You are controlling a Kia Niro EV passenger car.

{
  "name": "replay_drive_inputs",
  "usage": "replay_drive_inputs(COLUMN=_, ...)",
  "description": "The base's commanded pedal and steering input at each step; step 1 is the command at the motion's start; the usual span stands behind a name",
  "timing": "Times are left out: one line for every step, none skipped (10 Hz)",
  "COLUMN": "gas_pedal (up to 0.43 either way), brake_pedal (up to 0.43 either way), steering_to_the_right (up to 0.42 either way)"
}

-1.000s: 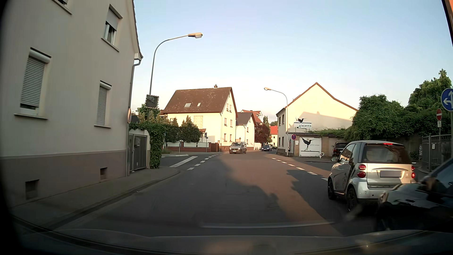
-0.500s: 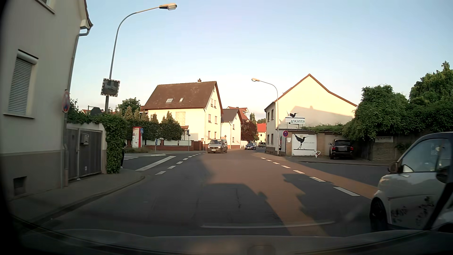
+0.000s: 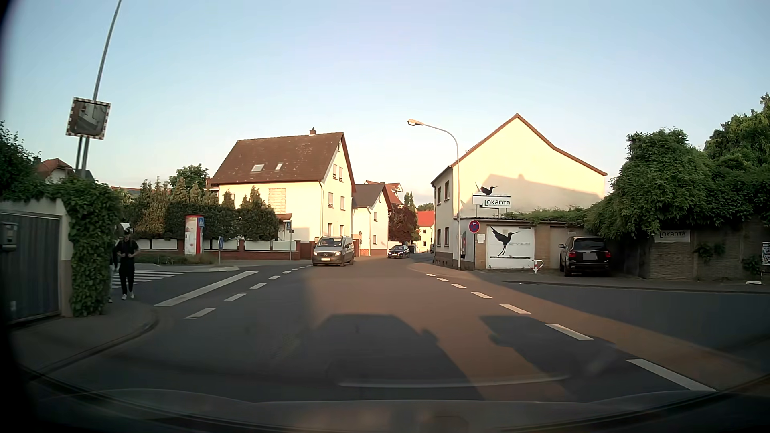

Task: Follow the waypoints while adhering to traffic rules and regulations

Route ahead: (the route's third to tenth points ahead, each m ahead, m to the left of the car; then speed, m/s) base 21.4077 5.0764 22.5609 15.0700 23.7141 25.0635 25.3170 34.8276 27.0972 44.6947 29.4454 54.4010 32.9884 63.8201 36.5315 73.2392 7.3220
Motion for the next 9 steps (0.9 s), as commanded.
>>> replay_drive_inputs(gas_pedal=0.0, brake_pedal=0.177, steering_to_the_right=0.031)
replay_drive_inputs(gas_pedal=0.0, brake_pedal=0.177, steering_to_the_right=0.024)
replay_drive_inputs(gas_pedal=0.0, brake_pedal=0.183, steering_to_the_right=0.016)
replay_drive_inputs(gas_pedal=0.0, brake_pedal=0.183, steering_to_the_right=0.008)
replay_drive_inputs(gas_pedal=0.0, brake_pedal=0.195, steering_to_the_right=0.002)
replay_drive_inputs(gas_pedal=0.0, brake_pedal=0.201, steering_to_the_right=-0.003)
replay_drive_inputs(gas_pedal=0.0, brake_pedal=0.207, steering_to_the_right=-0.008)
replay_drive_inputs(gas_pedal=0.0, brake_pedal=0.22, steering_to_the_right=-0.014)
replay_drive_inputs(gas_pedal=0.0, brake_pedal=0.226, steering_to_the_right=-0.019)
